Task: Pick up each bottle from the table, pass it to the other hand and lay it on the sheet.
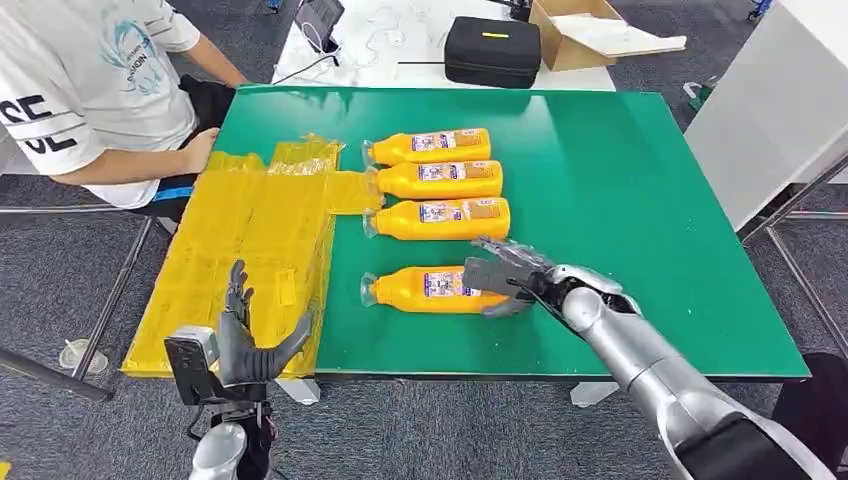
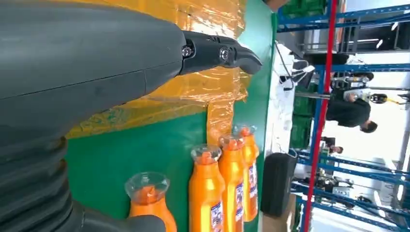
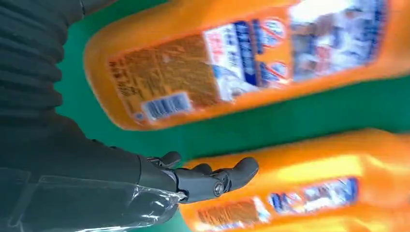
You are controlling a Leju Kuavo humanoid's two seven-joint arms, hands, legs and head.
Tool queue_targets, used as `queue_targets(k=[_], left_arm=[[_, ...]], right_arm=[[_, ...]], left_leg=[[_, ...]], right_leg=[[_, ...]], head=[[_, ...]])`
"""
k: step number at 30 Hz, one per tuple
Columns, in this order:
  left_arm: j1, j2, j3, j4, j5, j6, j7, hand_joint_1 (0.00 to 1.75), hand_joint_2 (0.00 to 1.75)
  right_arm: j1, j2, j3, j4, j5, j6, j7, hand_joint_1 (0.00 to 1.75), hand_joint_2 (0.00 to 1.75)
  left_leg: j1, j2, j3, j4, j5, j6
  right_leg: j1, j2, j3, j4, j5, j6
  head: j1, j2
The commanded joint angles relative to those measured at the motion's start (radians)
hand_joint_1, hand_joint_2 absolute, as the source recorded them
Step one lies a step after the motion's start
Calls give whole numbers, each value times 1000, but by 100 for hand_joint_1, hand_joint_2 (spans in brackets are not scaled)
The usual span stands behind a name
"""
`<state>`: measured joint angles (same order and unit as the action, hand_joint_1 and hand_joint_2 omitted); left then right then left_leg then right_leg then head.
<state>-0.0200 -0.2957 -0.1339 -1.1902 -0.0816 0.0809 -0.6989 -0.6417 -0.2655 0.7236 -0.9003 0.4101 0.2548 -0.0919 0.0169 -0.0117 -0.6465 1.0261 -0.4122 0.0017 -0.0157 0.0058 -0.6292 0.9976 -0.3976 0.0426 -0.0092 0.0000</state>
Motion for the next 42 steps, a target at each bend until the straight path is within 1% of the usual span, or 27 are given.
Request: queue_targets(k=[1, 3, 5, 6, 7, 10, 11, 12, 13, 14, 15, 16, 19, 20, 23, 25, 26, 27, 30, 33, 35, 36, 38, 39, 40, 41, 42], left_arm=[[-38, 3, 8, 75, 1, -6, 1, 0, 175], [-41, 2, 5, 81, 2, -9, 1, 0, 175], [-43, 1, 2, 85, 3, -12, 1, 0, 175], [-44, 0, 2, 87, 4, -11, 2, 0, 175], [-44, 0, 2, 88, 5, -12, 2, 0, 175], [-43, 0, 2, 87, 6, -12, 3, 0, 175], [-45, 0, 2, 91, 7, -11, 4, 0, 175], [-45, -1, 2, 93, 8, -12, 5, 0, 175], [-44, -1, 2, 95, 8, -12, 5, 0, 175], [-44, -2, 2, 97, 9, -11, 5, 0, 175], [-42, -3, 1, 98, 9, -11, 6, 0, 175], [-40, -3, 0, 99, 9, -12, 5, 0, 175], [-37, -3, -1, 97, 11, -11, 6, 0, 175], [-34, -3, -3, 92, 11, -11, 6, 0, 175], [-31, -4, -6, 91, 11, -13, 6, 0, 175], [-30, -4, -6, 90, 11, -13, 6, 0, 175], [-27, -4, -9, 89, 11, -13, 6, 0, 175], [-24, -3, -11, 86, 11, -12, 6, 0, 175], [-23, -3, -11, 87, 11, -12, 6, 0, 175], [-23, -3, -11, 87, 11, -12, 6, 0, 175], [-20, -3, -12, 83, 13, -14, 7, 0, 175], [-13, -4, -11, 76, 16, -15, 7, 0, 175], [9, -5, -10, 44, 25, -17, 9, 0, 175], [20, -7, -7, 28, 46, -29, 18, 0, 175], [28, -4, -11, 11, 58, -36, 22, 0, 175], [36, -1, -18, -6, 67, -40, 25, 0, 175], [37, 1, -23, -15, 93, -56, 36, 0, 175]], right_arm=[[-69, -8, 124, 110, 9, -2, 13, 0, 175], [-77, 1, 146, 140, 16, 1, 21, 0, 175], [-72, 21, 160, 173, 28, -13, 26, 0, 175], [-64, 36, 164, 193, 34, -25, 26, 0, 175], [-61, 48, 164, 209, 42, -41, 24, 0, 175], [-59, 56, 167, 217, 51, -51, 24, 0, 175], [-55, 68, 165, 229, 57, -59, 25, 0, 175], [-53, 77, 168, 239, 67, -65, 27, 0, 175], [-52, 81, 168, 244, 67, -66, 24, 0, 175], [-49, 84, 172, 248, 72, -69, 25, 2, 175], [-49, 83, 173, 249, 76, -71, 26, 136, 175], [-49, 80, 174, 247, 78, -74, 25, 173, 175], [-33, 71, 162, 226, 87, -96, 19, 175, 175], [-14, 65, 147, 202, 86, -110, 16, 175, 175], [12, 59, 129, 173, 86, -137, 12, 175, 175], [16, 57, 126, 166, 85, -139, 12, 175, 175], [45, 51, 84, 126, 62, -166, 0, 175, 175], [62, 42, 69, 94, 72, -177, 0, 175, 175], [62, 39, 68, 93, 72, -178, 0, 175, 175], [60, 38, 66, 92, 72, -178, 0, 175, 175], [98, 43, 17, 46, 57, -207, -19, 175, 175], [161, 60, -76, -38, 47, -297, -75, 175, 175], [278, 144, -244, -206, 67, -426, -133, 175, 175], [318, 178, -291, -276, 86, -469, -142, 175, 175], [359, 226, -348, -346, 101, -556, -188, 175, 175], [390, 257, -377, -409, 101, -580, -197, 175, 175], [420, 301, -428, -459, 80, -671, -270, 175, 175]], left_leg=[[0, 2, 5, -1, -1, 0], [0, 2, 5, -1, -1, 1], [0, 1, 3, -1, -1, 1], [0, 3, 5, -1, -1, 1], [0, 2, 3, -1, -1, 0], [0, 1, 3, -1, 0, 0], [0, 2, 5, -1, -1, 1], [0, 2, 4, -1, -1, 0], [0, 3, 7, -2, -1, 0], [0, 2, 5, -1, -1, 0], [0, 3, 6, -2, -1, 0], [0, 2, 6, -2, -1, 0], [0, 3, 6, -1, -1, 0], [1, 4, 10, -2, -2, 1], [0, 2, 6, -1, 0, 0], [1, 2, 6, -1, -1, 0], [1, 2, 8, -2, -1, 1], [1, 2, 5, -1, -1, 0], [0, 1, 7, -2, -1, 1], [0, 2, 6, -1, -1, 0], [0, 2, 7, -1, -1, 0], [0, 1, 6, -1, -1, 0], [1, 0, 6, -2, -1, 0], [1, 0, 6, -2, -1, 0], [1, 2, 5, -1, -2, 0], [1, 2, 3, -1, -2, 0], [1, 4, 4, 0, -4, -1]], right_leg=[[0, 0, 4, 0, -1, -2], [0, 0, 5, 0, -1, -2], [0, 1, 2, 0, 0, -1], [1, 1, 5, -1, -1, -2], [1, 1, 3, -1, 0, -1], [0, 0, 3, -1, 0, -1], [1, 1, 5, -1, -1, -2], [1, 1, 3, -1, 0, -1], [1, 1, 6, -2, -1, -2], [1, 1, 4, -1, 0, -2], [1, 1, 6, -2, -1, -3], [1, 0, 5, -2, -1, -2], [1, 1, 5, -1, -1, -2], [2, 1, 9, -3, -1, -3], [1, -1, 4, -1, 0, -1], [1, -1, 5, -2, 0, -2], [1, -2, 6, -2, -1, -2], [1, -1, 4, -1, 0, -1], [1, -2, 6, -2, -1, -2], [1, 0, 5, -1, -1, -2], [1, -1, 6, -1, -1, -2], [1, -2, 5, -1, -1, -2], [2, -2, 6, -2, -1, -2], [2, -2, 6, -2, -1, -2], [2, 0, 4, -1, -1, -2], [1, 2, 2, 0, -1, -2], [2, 4, 3, 0, -2, -3]], head=[[0, 0], [0, 0], [0, 0], [0, 0], [0, 0], [0, 0], [0, 0], [0, 0], [0, 0], [0, 0], [0, 0], [0, 0], [0, 0], [0, 0], [0, 0], [0, 0], [0, 0], [0, 0], [0, 0], [0, 0], [0, 0], [0, 0], [0, 0], [0, 0], [0, 0], [0, 0], [0, 0]])
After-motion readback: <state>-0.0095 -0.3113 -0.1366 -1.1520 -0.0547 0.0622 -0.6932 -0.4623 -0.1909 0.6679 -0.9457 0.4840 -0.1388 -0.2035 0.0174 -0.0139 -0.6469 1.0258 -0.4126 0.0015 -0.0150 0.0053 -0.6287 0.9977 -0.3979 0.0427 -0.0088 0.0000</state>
